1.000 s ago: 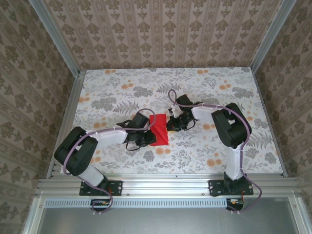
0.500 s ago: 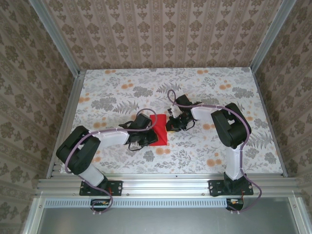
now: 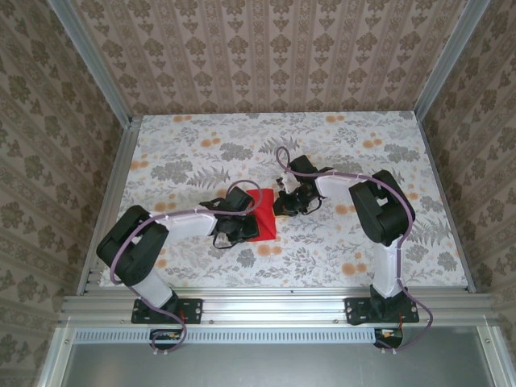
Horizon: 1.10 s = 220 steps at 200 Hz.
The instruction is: Fold a paper plane with a square sheet of paper (pick it up from the middle)
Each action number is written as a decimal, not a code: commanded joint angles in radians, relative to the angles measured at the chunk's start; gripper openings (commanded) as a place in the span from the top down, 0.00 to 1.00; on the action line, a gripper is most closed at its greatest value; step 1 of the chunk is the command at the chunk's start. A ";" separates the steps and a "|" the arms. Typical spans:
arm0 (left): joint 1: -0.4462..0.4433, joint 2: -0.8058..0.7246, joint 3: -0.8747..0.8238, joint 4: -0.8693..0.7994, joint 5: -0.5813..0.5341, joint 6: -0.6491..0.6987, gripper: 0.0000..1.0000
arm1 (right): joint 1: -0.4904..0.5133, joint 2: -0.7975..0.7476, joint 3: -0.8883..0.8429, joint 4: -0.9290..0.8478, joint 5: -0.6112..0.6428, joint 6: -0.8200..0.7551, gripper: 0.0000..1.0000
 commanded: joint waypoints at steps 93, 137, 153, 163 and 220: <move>-0.011 0.022 0.028 -0.061 -0.016 0.042 0.88 | 0.011 0.035 0.034 -0.030 -0.020 -0.030 0.89; -0.013 0.022 0.026 -0.059 -0.014 0.044 0.89 | 0.012 0.045 0.044 -0.029 -0.020 -0.022 0.89; -0.012 0.024 0.027 -0.061 -0.014 0.044 0.89 | 0.011 0.048 0.044 -0.032 -0.016 -0.023 0.89; -0.013 0.024 0.028 -0.061 -0.014 0.044 0.89 | 0.011 0.047 0.044 -0.037 -0.010 -0.024 0.89; -0.013 0.002 0.043 -0.073 -0.018 0.051 0.88 | 0.013 0.061 0.050 -0.067 0.027 -0.027 0.89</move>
